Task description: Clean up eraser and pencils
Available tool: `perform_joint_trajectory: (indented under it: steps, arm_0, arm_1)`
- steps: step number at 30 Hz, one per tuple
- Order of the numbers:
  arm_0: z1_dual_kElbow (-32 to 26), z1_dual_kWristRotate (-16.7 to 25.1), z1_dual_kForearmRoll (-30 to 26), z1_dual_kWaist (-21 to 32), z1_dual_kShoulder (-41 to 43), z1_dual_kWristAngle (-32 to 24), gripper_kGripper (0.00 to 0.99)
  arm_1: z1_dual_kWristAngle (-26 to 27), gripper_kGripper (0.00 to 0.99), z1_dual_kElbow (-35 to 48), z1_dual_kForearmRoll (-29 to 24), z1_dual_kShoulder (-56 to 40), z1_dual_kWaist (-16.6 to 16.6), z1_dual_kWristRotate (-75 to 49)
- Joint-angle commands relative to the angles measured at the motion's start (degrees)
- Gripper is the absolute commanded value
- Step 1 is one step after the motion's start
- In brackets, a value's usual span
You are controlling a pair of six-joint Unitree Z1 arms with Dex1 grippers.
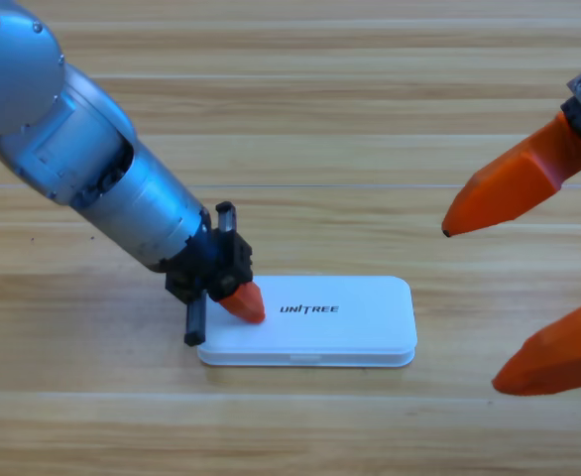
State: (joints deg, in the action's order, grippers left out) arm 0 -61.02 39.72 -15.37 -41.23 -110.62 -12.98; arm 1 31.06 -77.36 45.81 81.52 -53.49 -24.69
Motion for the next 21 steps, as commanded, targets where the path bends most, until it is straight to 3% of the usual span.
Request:
perform_joint_trajectory:
  steps: [1,3,4,7,8,9,13,16,21]
  arm_0:
    - [-0.1,0.1,-2.6,-1.2,-0.8,1.4,0.000]
    - [-1.9,-0.6,-5.9,-1.2,1.7,1.6,0.000]
    - [-3.1,-0.6,-8.1,-1.2,3.1,1.6,0.048]
    - [-7.1,-1.2,-14.7,-1.2,8.6,2.3,0.750]
    - [-8.4,-1.3,-16.9,-1.3,11.0,2.3,0.882]
    - [-9.8,-1.7,-19.0,-1.7,13.4,2.3,0.940]
    - [-16.8,-5.0,-26.0,-4.7,21.1,2.2,0.963]
    - [-19.0,-10.9,-26.1,-8.9,24.8,2.3,0.963]
    - [-17.9,-14.8,-24.8,-16.9,29.1,2.2,0.990]
  arm_1:
    - [1.2,0.969,0.7,-0.5,2.1,1.6,0.3]
    - [1.3,0.969,0.7,-0.5,2.1,1.6,0.3]
    - [1.3,0.969,0.7,-0.5,2.1,1.6,0.3]
    - [1.4,0.969,0.7,-0.5,2.2,1.6,0.3]
    - [1.5,0.969,0.7,-0.5,2.2,1.5,0.3]
    - [1.6,0.969,0.7,-0.5,2.2,1.6,0.3]
    - [1.6,0.969,0.7,-0.5,2.4,1.6,0.3]
    - [1.6,0.969,0.6,-0.5,2.5,1.5,0.3]
    - [1.6,0.969,0.6,-0.5,2.5,1.5,0.3]
